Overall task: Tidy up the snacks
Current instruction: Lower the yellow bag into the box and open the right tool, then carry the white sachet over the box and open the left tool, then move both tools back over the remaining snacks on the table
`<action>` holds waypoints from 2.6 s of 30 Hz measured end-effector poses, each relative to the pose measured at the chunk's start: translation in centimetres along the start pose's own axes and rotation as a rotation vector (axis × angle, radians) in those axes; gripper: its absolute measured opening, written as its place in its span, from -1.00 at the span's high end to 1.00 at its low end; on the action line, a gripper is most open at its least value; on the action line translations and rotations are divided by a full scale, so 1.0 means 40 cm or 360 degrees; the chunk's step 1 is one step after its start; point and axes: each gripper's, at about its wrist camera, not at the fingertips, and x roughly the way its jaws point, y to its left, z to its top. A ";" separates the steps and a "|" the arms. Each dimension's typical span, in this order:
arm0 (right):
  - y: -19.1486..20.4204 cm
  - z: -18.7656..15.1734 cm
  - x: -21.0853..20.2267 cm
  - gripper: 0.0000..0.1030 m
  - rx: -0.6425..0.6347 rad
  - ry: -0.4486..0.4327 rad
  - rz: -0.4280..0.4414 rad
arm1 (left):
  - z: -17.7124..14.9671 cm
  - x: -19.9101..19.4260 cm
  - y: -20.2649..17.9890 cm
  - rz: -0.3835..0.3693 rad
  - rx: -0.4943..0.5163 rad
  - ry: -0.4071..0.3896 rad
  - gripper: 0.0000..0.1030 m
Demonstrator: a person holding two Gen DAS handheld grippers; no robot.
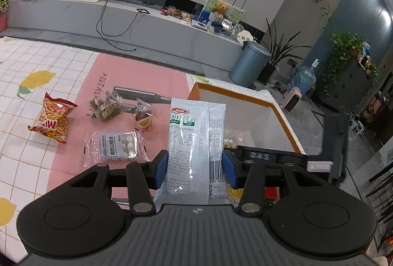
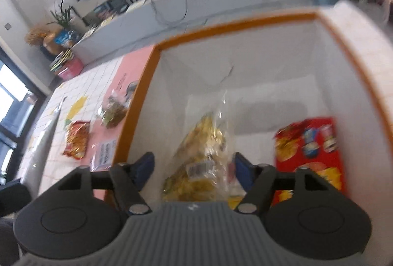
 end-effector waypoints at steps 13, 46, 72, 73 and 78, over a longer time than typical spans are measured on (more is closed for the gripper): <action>-0.108 -0.039 -0.230 -0.57 0.0288 -0.0499 -0.0096 | 0.008 0.019 -0.058 0.0041 0.0072 0.0003 -0.05; -0.217 -0.038 -0.254 -0.57 0.0456 -0.0532 -0.0333 | 0.078 0.494 -0.304 -0.0384 0.1803 0.0637 -0.04; -0.229 -0.018 -0.215 -0.57 0.0451 -0.0495 -0.0496 | 0.073 0.639 -0.256 -0.0329 0.2261 0.0867 -0.53; -0.230 -0.019 -0.215 -0.57 0.0457 -0.0497 -0.0493 | 0.076 0.629 -0.259 -0.0330 0.2250 0.0849 -0.54; -0.222 -0.021 -0.216 -0.57 0.0432 -0.0490 -0.0480 | 0.106 0.553 -0.287 -0.0322 0.2083 0.0678 -0.54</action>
